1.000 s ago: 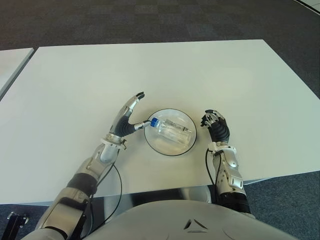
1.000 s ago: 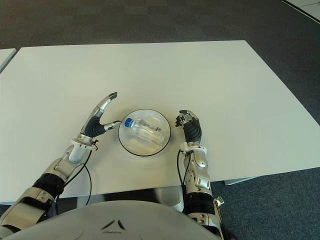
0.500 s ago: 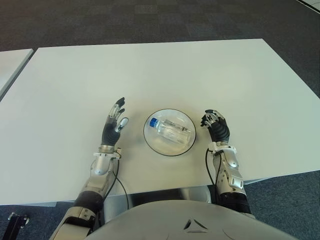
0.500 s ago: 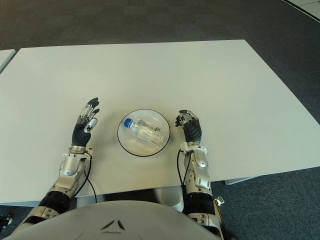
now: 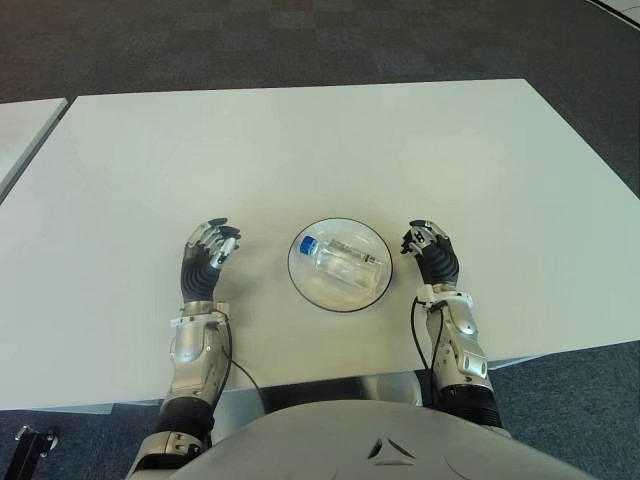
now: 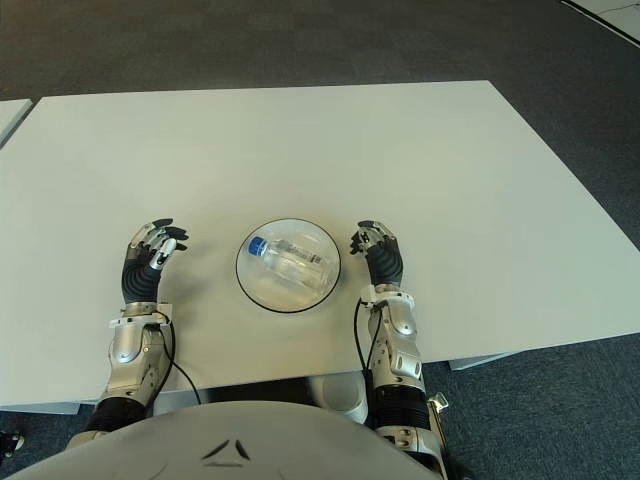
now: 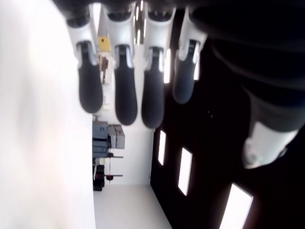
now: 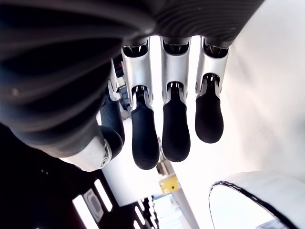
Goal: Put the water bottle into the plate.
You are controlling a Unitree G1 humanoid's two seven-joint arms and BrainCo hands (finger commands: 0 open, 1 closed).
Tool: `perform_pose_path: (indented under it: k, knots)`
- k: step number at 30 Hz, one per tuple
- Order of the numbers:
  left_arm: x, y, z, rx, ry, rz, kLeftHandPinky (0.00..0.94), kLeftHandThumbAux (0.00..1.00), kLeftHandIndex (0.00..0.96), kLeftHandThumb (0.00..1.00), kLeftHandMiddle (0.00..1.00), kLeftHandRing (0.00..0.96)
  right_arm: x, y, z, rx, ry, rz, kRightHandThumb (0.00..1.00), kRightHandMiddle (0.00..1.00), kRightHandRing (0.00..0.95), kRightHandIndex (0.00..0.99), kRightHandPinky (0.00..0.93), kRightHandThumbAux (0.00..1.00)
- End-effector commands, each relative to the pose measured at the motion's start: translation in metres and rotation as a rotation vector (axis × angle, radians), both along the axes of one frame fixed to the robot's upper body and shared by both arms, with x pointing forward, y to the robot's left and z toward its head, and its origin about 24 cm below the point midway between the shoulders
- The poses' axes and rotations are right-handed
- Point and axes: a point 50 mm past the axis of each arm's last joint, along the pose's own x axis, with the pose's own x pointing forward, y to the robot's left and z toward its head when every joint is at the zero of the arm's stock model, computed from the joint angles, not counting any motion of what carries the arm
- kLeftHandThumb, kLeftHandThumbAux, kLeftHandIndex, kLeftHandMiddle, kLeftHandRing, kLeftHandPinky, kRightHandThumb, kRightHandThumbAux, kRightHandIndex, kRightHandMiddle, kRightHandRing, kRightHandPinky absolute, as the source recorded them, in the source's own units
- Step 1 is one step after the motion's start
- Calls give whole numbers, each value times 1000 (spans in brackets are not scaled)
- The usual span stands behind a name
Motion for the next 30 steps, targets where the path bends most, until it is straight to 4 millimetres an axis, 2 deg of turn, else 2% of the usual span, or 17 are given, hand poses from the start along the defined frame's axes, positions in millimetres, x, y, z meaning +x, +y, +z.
perform_pose_path:
  k: [1, 2, 3, 4, 6, 12, 23, 30]
  knots:
    - [-10, -2, -10, -59, 105, 69, 715, 746, 552, 259, 675, 671, -6, 3, -12, 32, 68, -6, 707, 634, 635, 434, 651, 726]
    - [-10, -2, -10, -60, 112, 73, 719, 735, 510, 414, 684, 680, -6, 3, -12, 32, 68, -6, 707, 634, 635, 434, 653, 726]
    - [-11, -2, -10, -59, 119, 81, 722, 728, 483, 513, 689, 686, -5, 3, -12, 31, 67, -4, 707, 634, 636, 435, 654, 726]
    - [-11, -2, -9, -59, 124, 85, 726, 724, 466, 577, 698, 696, -5, 3, -12, 30, 67, -3, 707, 634, 636, 435, 652, 726]
    - [-12, -2, -9, -57, 134, 93, 729, 721, 450, 633, 707, 705, -5, 3, -12, 30, 66, -1, 707, 634, 636, 435, 649, 726]
    - [-13, -3, -8, -64, 150, 100, 712, 719, 436, 687, 719, 716, -4, 4, -13, 28, 65, 2, 707, 631, 632, 435, 643, 725]
    - [-11, -6, -8, -60, 159, 84, 733, 720, 434, 697, 736, 730, -3, 4, -12, 23, 67, 5, 707, 627, 626, 434, 639, 725]
    - [-7, -7, -13, -33, 214, 71, 706, 721, 433, 699, 729, 719, -2, 5, -13, 31, 69, 14, 707, 632, 626, 435, 635, 725]
